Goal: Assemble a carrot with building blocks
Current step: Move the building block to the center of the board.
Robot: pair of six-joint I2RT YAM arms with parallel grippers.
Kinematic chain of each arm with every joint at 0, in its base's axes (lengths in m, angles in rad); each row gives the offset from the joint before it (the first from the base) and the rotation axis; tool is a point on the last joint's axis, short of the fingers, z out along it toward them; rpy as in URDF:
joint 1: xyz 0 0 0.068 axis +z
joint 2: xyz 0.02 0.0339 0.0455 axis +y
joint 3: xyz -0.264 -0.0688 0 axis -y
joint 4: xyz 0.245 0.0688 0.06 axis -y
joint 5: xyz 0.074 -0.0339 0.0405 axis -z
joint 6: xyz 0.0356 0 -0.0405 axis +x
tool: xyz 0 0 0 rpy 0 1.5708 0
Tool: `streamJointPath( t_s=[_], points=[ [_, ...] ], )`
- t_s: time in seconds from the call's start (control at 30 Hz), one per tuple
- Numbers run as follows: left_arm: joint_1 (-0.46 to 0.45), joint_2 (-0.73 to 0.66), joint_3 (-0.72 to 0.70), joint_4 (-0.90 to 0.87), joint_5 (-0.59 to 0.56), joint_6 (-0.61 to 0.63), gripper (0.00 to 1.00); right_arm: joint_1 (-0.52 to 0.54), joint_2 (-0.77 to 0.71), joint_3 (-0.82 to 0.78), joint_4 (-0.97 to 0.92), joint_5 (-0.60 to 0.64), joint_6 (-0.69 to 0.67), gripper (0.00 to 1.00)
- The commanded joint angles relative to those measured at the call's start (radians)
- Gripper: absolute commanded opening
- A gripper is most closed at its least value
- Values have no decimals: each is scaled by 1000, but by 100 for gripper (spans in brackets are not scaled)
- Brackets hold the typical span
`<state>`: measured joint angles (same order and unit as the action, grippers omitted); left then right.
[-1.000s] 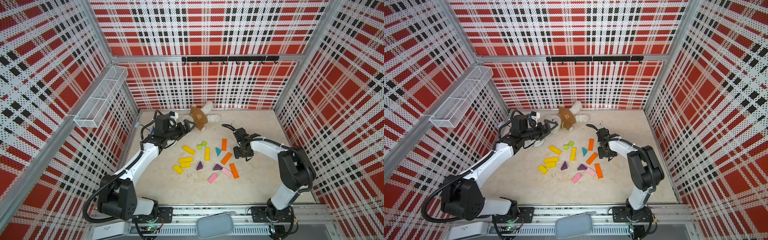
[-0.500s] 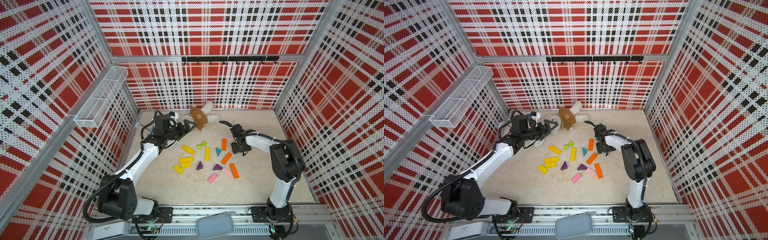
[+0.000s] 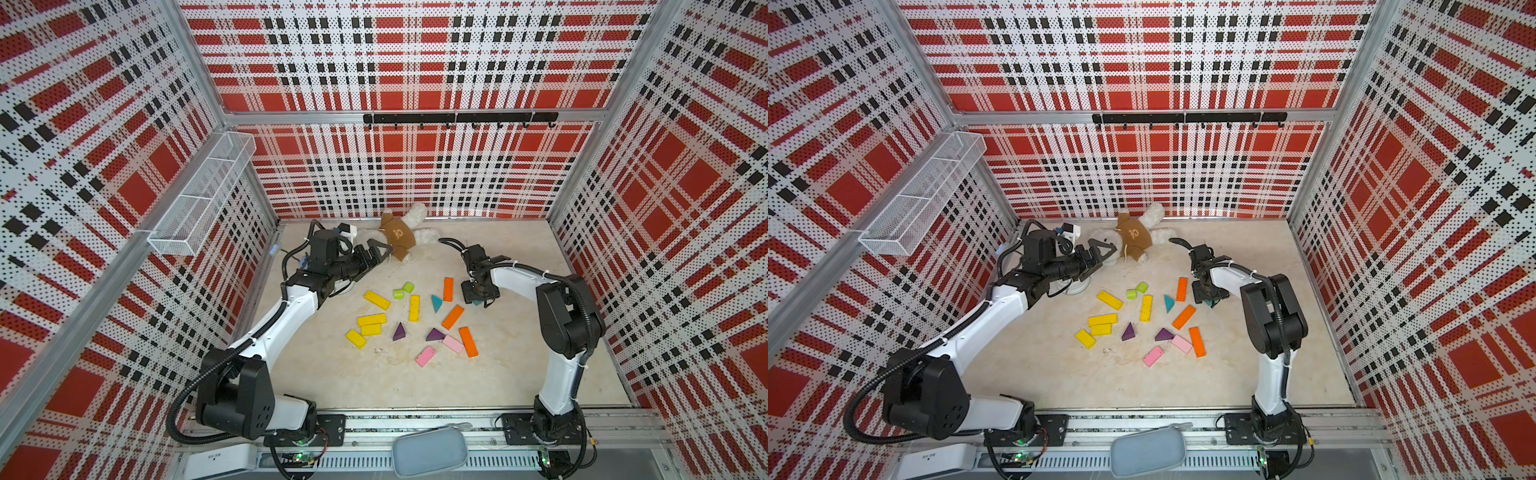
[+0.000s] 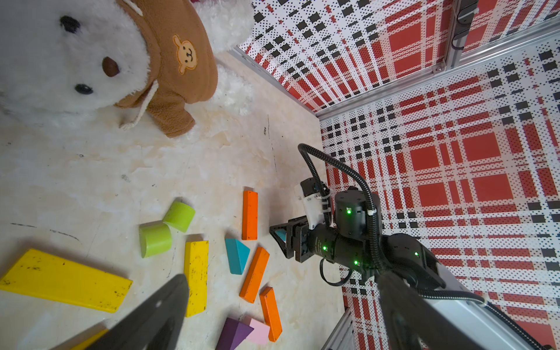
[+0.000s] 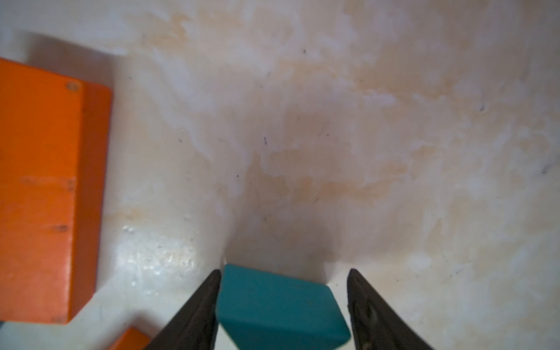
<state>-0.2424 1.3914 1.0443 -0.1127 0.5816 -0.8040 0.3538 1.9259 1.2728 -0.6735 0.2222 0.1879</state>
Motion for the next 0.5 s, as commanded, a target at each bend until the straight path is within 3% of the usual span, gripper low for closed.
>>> streamJointPath(
  t_s=[0.0, 0.47],
  points=[
    [-3, 12, -4, 24, 21, -8, 100, -10, -42, -42, 27, -33, 17, 67],
    [-7, 18, -4, 25, 22, -8, 99, -16, -76, -72, 52, -103, 33, 57]
  ],
)
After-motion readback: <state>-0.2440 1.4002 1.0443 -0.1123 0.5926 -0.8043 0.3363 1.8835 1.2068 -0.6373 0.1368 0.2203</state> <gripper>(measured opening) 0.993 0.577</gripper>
